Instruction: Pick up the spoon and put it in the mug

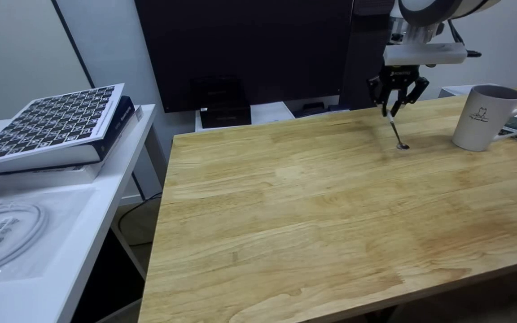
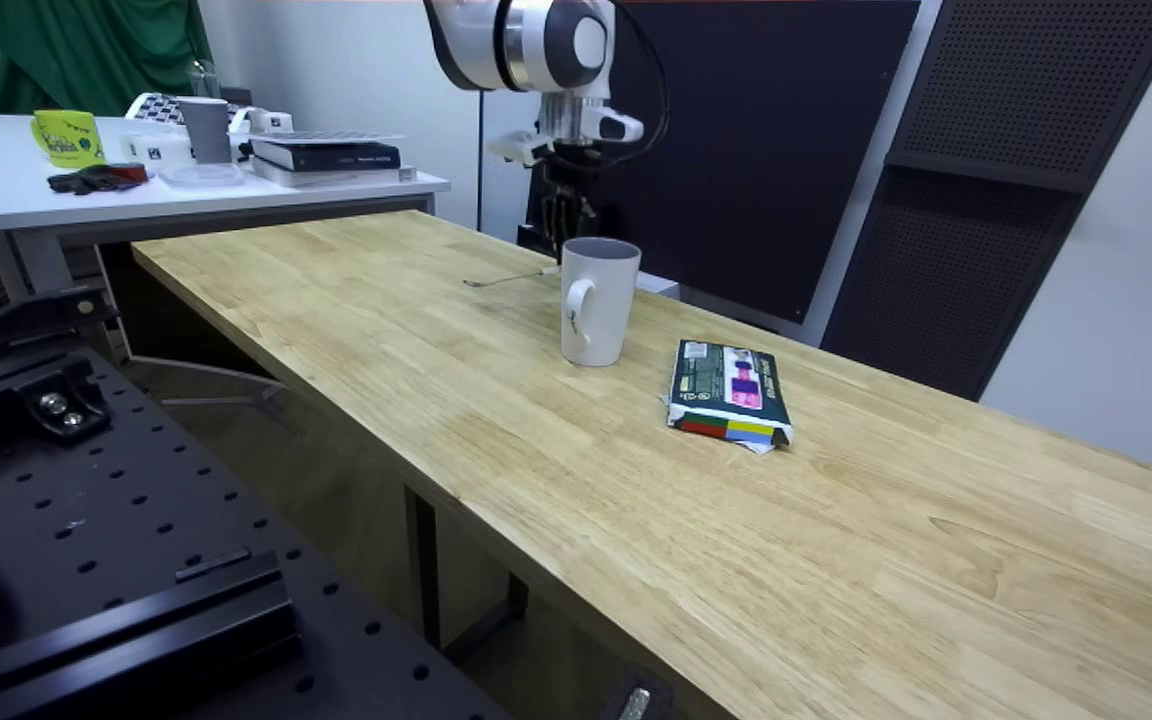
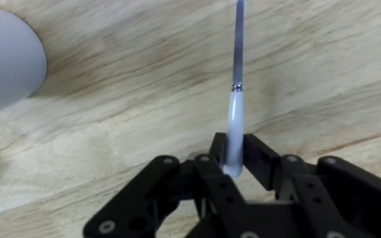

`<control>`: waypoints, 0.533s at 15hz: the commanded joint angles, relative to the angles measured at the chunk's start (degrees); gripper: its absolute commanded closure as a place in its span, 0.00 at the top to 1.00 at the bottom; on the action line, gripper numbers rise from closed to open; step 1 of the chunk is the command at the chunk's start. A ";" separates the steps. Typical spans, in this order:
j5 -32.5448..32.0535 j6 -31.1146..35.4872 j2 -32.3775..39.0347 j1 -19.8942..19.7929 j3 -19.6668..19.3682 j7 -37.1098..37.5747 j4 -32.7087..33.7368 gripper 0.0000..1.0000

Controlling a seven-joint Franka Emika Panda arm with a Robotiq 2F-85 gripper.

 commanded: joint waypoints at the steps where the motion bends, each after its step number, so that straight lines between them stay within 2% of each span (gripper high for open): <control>1: -2.27 -4.20 -1.56 0.50 -1.00 2.75 3.73 0.05; 4: -4.19 -5.74 -3.97 0.55 -1.76 2.99 4.59 0.05; 8: -7.28 -5.95 -9.08 0.45 -3.12 3.31 2.44 0.05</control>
